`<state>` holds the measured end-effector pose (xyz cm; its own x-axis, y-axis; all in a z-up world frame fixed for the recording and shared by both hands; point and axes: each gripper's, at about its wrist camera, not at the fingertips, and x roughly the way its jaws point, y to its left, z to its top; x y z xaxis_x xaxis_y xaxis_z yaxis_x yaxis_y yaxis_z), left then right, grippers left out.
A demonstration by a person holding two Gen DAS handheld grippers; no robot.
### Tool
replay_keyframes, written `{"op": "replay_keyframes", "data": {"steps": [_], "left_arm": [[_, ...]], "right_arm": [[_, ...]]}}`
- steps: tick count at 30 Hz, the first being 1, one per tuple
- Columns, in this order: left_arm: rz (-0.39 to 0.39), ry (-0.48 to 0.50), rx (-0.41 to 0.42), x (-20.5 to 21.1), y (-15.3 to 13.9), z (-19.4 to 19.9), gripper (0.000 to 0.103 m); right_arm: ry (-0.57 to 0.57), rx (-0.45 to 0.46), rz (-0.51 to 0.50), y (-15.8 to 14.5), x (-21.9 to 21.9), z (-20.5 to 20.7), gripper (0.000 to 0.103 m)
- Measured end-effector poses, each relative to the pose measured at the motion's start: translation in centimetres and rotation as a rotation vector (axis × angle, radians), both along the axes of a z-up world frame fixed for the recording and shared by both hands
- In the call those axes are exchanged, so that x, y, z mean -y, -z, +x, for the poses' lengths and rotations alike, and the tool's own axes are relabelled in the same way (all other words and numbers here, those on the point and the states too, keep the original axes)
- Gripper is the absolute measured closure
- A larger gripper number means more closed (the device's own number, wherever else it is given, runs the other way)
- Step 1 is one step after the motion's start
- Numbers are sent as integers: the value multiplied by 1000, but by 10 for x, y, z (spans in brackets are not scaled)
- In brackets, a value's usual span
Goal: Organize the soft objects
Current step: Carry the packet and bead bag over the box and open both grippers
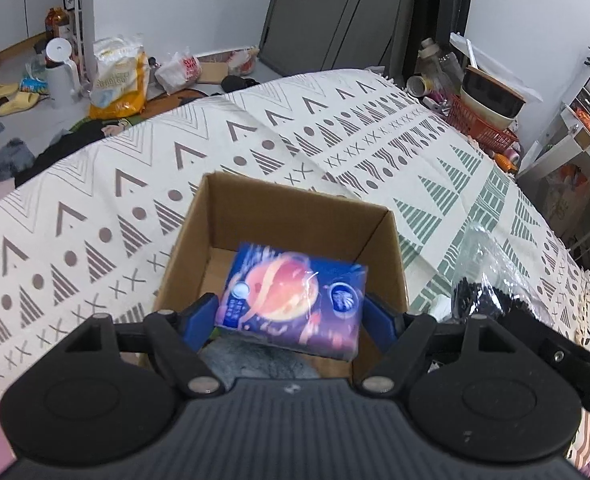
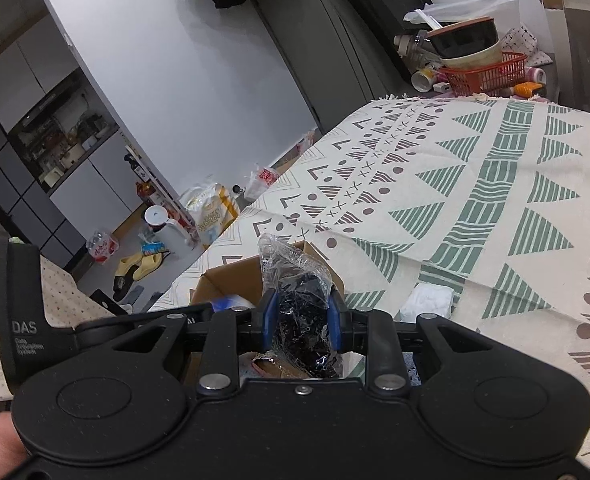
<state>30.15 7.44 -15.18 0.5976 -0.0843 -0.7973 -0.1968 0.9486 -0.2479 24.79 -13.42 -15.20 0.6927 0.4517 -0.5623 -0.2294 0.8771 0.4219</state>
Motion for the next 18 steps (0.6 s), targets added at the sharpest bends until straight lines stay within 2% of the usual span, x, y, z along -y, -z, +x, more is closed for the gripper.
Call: {"op": "replay_keyframes", "data": {"steps": [4,12,18], "left_arm": [[-50,21,-9,-5,6,3,24],[-67,-22,22,-31,-5,1,24],[-64,-43,22,-43,-8,-1,23]], "right_arm": [[2,3,-1,1,-6,5,77],[-21,7,-1,8,-23,11,77],[-60,-21,0,13,-36,13,67]]}}
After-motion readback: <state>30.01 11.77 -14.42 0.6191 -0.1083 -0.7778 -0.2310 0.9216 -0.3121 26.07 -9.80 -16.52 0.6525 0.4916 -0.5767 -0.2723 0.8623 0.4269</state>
